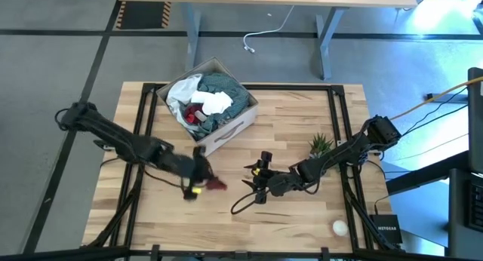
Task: Sort clothes
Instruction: Put the red sock into the laundry organizer
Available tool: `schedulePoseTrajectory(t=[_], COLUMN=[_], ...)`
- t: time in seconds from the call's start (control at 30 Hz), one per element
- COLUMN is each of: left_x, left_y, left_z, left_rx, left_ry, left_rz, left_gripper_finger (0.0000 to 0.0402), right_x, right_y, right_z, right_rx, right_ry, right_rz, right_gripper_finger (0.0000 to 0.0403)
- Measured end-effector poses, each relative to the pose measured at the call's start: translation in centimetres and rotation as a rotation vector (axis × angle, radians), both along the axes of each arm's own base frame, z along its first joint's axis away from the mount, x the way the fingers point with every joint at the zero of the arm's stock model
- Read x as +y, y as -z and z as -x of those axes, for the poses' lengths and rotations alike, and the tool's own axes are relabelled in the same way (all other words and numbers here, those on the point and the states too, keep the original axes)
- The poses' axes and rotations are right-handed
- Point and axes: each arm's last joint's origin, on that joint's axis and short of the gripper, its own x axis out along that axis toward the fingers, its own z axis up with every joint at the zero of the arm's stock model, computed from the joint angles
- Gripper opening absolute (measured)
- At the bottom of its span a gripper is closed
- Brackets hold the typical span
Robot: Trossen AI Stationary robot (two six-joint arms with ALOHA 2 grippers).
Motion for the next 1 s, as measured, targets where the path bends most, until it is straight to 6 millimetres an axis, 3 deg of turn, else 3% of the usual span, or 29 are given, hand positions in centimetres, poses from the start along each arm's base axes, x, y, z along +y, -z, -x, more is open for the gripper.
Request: schedulePoseTrajectory(t=[0.1,0.23,0.37,0.47,0.63,0.83,1.0], left_x=[1.0,3.1,6.0,8.5,12.3,16.8,20.1], left_y=[-5.5,-11.6,-15.2,-16.1,-13.6,-5.3,1.3], left_z=[0.2,2.0,4.8,6.5,6.8,5.5,5.7], left_rx=[-0.249,-0.574,-0.756,-0.760,-0.591,-0.230,0.013], left_ry=[-0.043,-0.125,-0.278,-0.418,-0.597,-0.781,-0.889], left_rz=[-0.117,-0.318,-0.477,-0.548,-0.570,-0.548,-0.459], left_gripper_finger=[0.0005,0.0003,0.0003,0.0004,0.0005,0.0005,0.0006], right_x=[0.0,0.0,0.0,0.0,0.0,0.0,0.0], right_y=[0.0,0.0,0.1,0.1,0.1,0.1,0.2], right_z=[0.0,0.0,0.0,0.0,0.1,0.1,0.1], right_rx=[0.000,0.001,0.006,0.007,0.012,0.016,0.021], right_ry=[0.000,-0.001,-0.001,-0.001,-0.001,-0.001,-0.001], right_rz=[0.000,0.000,0.003,0.004,0.007,0.009,0.012], right_gripper_finger=[0.0238,0.0238,0.0238,0.0238,0.0238,0.0238,0.0238])
